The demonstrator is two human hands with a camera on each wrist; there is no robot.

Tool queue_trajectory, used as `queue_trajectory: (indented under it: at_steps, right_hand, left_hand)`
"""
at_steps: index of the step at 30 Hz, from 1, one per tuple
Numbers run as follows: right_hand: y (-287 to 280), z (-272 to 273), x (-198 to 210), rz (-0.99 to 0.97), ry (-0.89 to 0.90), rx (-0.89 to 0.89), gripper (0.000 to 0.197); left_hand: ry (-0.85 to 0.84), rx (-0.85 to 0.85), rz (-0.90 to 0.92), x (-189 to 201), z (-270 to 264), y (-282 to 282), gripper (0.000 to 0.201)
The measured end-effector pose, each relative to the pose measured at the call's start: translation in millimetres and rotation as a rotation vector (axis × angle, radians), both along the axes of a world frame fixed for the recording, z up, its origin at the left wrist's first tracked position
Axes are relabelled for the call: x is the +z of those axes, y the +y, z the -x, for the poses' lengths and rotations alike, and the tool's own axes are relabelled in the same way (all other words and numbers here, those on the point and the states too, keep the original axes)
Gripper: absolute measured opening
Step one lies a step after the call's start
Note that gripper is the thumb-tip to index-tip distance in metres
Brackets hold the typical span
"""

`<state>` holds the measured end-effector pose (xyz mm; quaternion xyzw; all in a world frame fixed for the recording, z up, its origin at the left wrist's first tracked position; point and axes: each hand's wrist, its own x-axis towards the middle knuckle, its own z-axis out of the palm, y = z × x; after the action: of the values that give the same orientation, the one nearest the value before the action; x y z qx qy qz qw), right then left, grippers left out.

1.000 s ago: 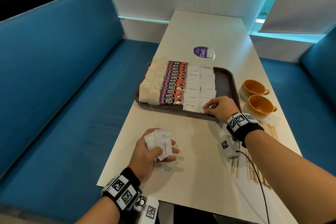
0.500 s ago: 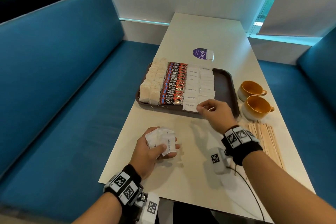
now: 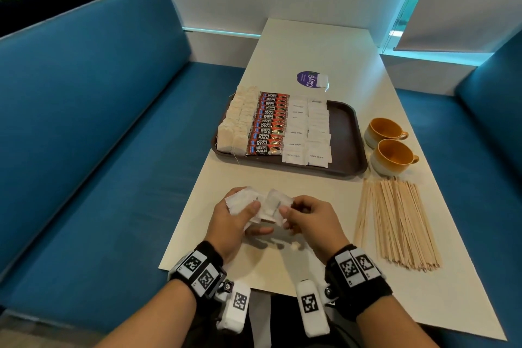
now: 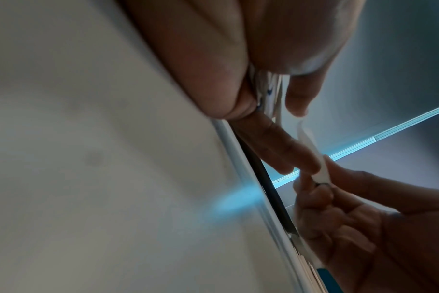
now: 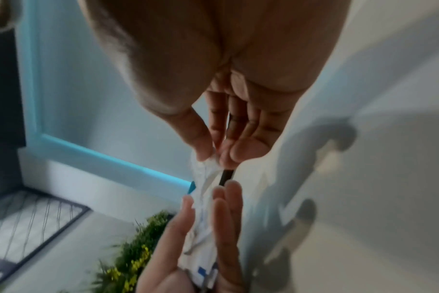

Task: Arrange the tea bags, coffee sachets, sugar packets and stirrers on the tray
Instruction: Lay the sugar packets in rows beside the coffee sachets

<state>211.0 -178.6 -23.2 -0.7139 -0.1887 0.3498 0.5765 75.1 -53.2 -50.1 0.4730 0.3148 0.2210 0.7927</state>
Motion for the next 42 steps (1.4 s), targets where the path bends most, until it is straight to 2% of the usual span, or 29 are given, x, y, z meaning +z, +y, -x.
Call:
queue_trajectory:
  at_steps: [2, 5, 7, 10, 12, 14, 19, 21, 25, 29, 34, 39, 42]
  right_hand:
    - [-0.2, -2.2, 4.3, -0.086, 0.014, -0.124, 0.01]
    - [3.3, -4.9, 9.1, -0.033, -0.302, -0.186, 0.012]
    - [8.3, -1.1, 11.4, 0.008, -0.521, -0.108, 0.015]
    - [17.4, 8.5, 7.7, 0.07, -0.771, 0.13, 0.015]
    - [19.4, 12.6, 2.5, 0.115, -0.861, 0.257, 0.008]
    - [18.9, 13.7, -0.7, 0.161, -0.894, 0.35, 0.009]
    - [11.5, 5.5, 4.8, 0.168, -0.794, 0.411, 0.026]
    - [8.2, 1.6, 5.6, 0.117, -0.704, 0.352, 0.03]
    - [5.7, -4.8, 0.5, 0.006, -0.519, 0.08, 0.029]
    - [5.3, -8.2, -0.1, -0.109, -0.22, 0.088, 0.022]
    - [4.8, -6.4, -4.3, -0.148, -0.241, 0.043, 0.012]
    - [8.4, -7.8, -9.9, -0.098, -0.184, 0.008, 0.023]
    - [9.1, -8.0, -12.2, -0.084, -0.14, 0.011, 0.017]
  left_hand:
    - [0.004, -0.027, -0.014, -3.1, -0.6, 1.3, 0.028]
    - [-0.04, -0.063, -0.025, -7.2, -0.8, 3.0, 0.038]
    - [-0.052, -0.098, -0.028, -5.5, -0.8, 2.3, 0.047]
    - [-0.071, -0.084, -0.024, -3.4, -1.1, 2.3, 0.04]
    - [-0.098, -0.07, 0.006, -1.9, -0.5, 2.4, 0.035]
    - [-0.121, -0.077, 0.037, -0.6, -0.2, 2.2, 0.041]
    - [-0.137, -0.121, 0.072, -3.4, -0.5, 2.9, 0.041]
    - [-0.12, -0.107, 0.059, -5.9, -0.6, 3.2, 0.037]
    - [-0.064, -0.098, 0.011, -6.1, -0.5, 3.7, 0.035]
    - [-0.023, -0.094, -0.025, -7.6, -0.3, 4.9, 0.038]
    - [-0.021, -0.093, 0.008, -6.6, 0.5, 4.9, 0.039]
    - [-0.114, -0.055, 0.1, -3.0, -2.8, 3.3, 0.026]
    - [-0.134, -0.039, 0.125, -3.2, -3.3, 4.0, 0.031]
